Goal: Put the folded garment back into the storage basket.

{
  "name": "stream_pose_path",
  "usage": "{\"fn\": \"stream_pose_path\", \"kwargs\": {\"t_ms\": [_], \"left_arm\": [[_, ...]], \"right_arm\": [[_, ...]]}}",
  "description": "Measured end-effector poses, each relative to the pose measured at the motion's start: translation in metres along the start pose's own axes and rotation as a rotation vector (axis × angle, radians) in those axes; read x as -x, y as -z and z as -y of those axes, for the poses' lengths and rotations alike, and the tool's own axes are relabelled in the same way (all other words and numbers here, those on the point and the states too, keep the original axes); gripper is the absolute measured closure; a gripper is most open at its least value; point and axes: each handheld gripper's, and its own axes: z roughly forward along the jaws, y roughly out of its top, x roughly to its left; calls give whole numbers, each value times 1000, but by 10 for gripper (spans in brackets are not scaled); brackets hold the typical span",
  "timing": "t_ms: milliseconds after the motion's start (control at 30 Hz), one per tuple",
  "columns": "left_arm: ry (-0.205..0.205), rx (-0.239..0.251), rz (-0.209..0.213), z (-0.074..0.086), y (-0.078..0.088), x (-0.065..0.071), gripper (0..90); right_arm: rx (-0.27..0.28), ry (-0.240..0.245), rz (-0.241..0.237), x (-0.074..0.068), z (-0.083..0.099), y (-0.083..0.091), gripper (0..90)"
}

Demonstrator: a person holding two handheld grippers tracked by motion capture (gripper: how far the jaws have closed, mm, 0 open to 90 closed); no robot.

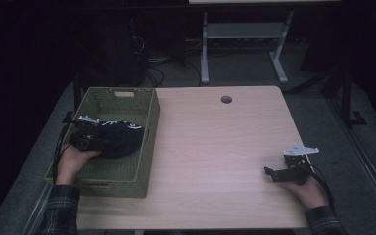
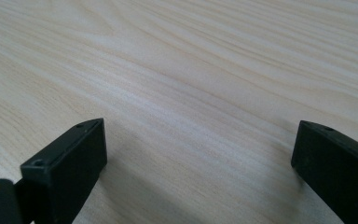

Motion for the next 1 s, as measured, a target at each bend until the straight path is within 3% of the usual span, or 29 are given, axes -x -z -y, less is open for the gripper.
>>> {"fn": "stream_pose_path", "kwargs": {"t_ms": [400, 633, 1000], "left_arm": [[12, 74, -5, -6, 15, 1, 352], [7, 120, 8, -17, 26, 14, 205], [-11, 179, 40, -37, 38, 41, 128]], "right_arm": [[0, 0, 0, 0, 0, 0, 28], [0, -1, 3, 0, 0, 0, 27], [-3, -7, 2, -1, 0, 0, 27]]}}
